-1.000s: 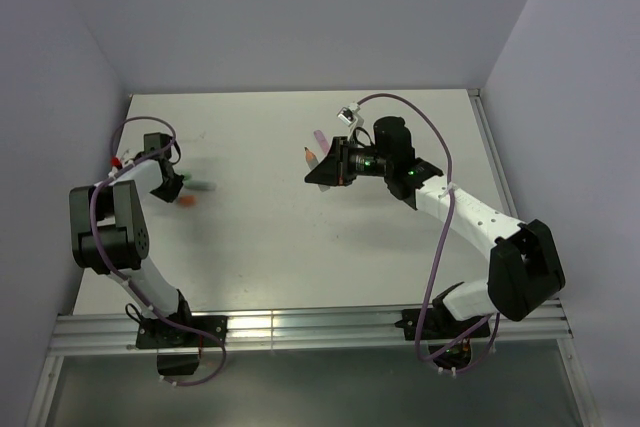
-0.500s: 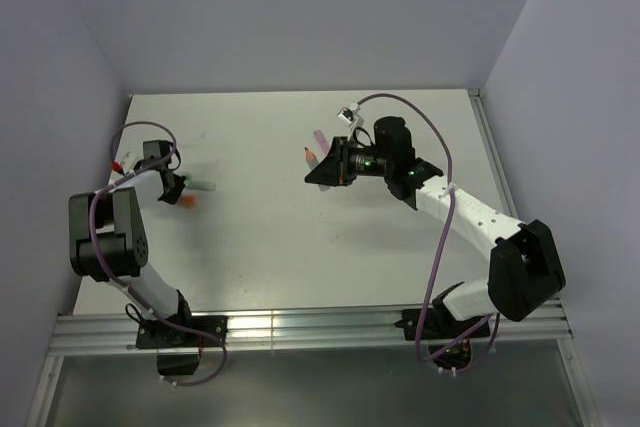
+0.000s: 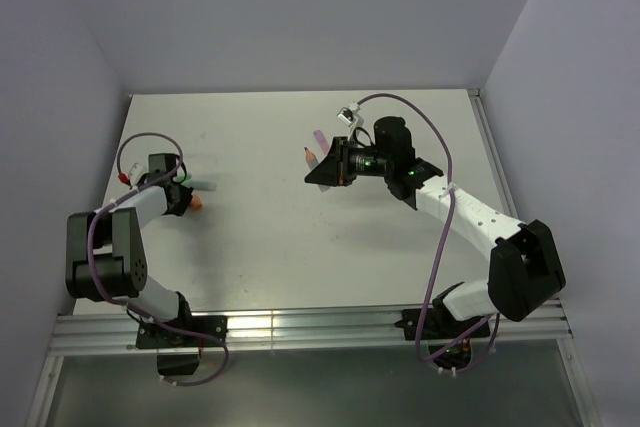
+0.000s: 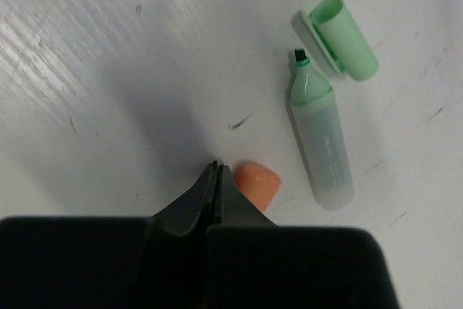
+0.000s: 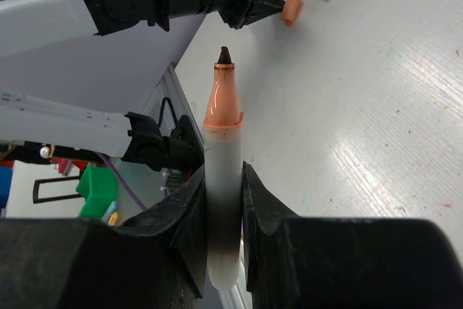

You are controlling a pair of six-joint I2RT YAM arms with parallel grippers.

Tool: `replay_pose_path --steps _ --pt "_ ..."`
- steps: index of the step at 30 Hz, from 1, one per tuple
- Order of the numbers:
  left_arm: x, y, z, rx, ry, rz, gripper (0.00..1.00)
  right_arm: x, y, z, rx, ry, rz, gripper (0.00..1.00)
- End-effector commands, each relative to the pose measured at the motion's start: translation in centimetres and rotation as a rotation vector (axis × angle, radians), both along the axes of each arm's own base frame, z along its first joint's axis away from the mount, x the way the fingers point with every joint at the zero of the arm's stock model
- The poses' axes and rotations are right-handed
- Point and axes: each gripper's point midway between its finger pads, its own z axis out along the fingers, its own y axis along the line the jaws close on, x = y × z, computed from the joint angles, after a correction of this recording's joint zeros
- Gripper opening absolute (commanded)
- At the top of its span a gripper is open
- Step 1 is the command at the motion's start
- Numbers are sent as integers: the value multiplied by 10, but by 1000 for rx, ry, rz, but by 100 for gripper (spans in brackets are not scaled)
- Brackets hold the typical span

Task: Insert the pens into the pen caps

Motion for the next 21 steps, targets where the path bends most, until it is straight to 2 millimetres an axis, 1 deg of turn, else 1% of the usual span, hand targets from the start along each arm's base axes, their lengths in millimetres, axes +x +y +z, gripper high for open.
replay_pose_path --steps 1,5,8,10,13,15,16,18,19,20,21 --pt "-21 -18 -6 -38 59 -31 1 -1 -1 16 38 -62 11 0" --pt "-23 -23 -6 -29 70 -38 2 -1 -1 16 40 -60 15 0" --pt "-27 -20 -7 -21 91 -7 4 -2 -1 16 39 -60 15 0" --pt "-31 -13 -5 -1 99 31 8 -2 -1 15 37 -58 15 0" --pt "-36 -10 6 6 90 75 11 -1 -1 14 36 -56 14 0" --pt "-39 -10 17 3 73 85 12 -1 -1 14 36 -53 15 0" --pt "-35 -9 24 2 58 90 12 -1 -1 14 36 -53 16 0" --pt "-36 -10 33 -2 54 89 13 -1 -1 16 40 -55 16 0" --pt "-32 -12 40 -11 35 86 13 -1 0 15 40 -52 17 0" --pt "-32 -12 42 -16 33 91 15 -1 0 16 42 -53 17 0" --pt "-30 -12 44 -21 27 95 21 -1 0 15 42 -55 18 0"
